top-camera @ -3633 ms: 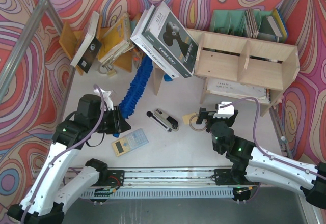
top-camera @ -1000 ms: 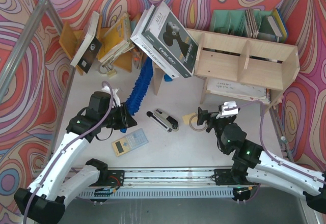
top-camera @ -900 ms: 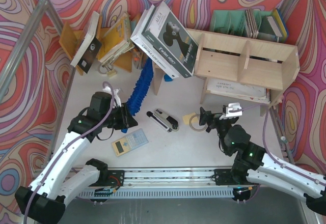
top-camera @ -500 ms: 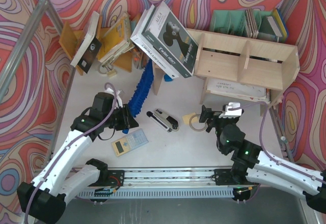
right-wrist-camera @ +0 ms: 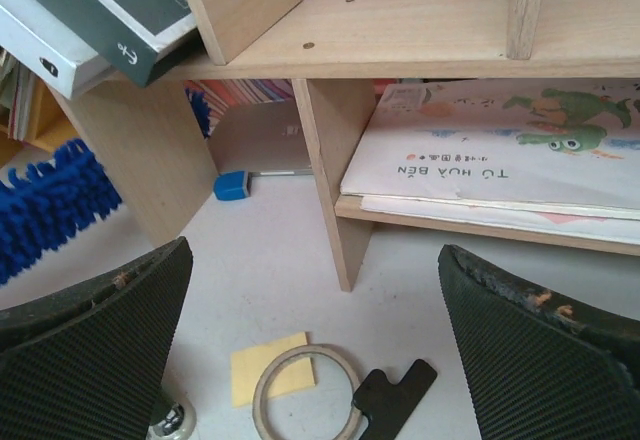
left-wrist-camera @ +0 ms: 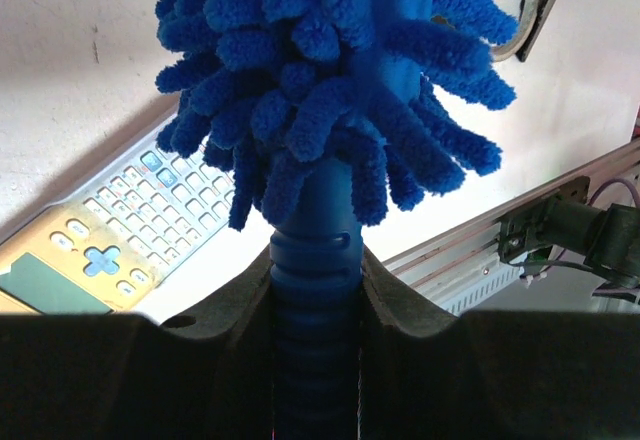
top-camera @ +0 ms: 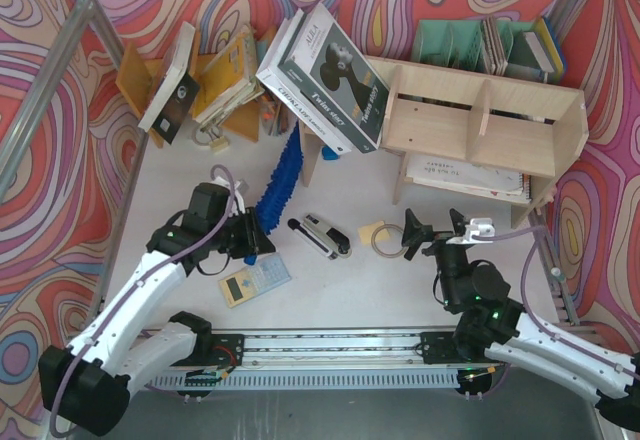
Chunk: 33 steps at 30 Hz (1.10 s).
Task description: Dust the bookshelf with a duster
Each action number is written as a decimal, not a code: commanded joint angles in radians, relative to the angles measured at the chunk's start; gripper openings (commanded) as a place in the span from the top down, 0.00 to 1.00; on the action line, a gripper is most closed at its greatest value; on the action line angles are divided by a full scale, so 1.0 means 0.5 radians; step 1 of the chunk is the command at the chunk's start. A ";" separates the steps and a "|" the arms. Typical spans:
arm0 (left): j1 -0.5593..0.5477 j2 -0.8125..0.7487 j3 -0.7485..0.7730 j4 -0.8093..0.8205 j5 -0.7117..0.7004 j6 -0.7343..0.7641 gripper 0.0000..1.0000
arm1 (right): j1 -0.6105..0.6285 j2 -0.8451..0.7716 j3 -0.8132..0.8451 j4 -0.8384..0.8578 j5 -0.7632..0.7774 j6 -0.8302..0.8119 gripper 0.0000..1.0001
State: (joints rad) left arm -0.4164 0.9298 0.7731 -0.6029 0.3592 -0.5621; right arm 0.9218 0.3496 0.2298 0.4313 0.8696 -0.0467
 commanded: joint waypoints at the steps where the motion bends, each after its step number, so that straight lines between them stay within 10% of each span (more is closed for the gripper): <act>1: -0.037 0.062 -0.041 0.125 0.039 -0.016 1.00 | -0.004 -0.004 0.102 -0.061 -0.005 0.042 0.01; 33: -0.064 -0.305 0.450 -0.135 -0.235 0.149 1.00 | -0.003 0.148 0.158 -0.091 0.006 0.065 0.01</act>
State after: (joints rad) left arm -0.4473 0.7910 1.0332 -0.7021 0.2241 -0.4862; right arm 0.9218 0.4229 0.2890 0.3721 0.8700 -0.0177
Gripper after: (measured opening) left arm 0.346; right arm 0.987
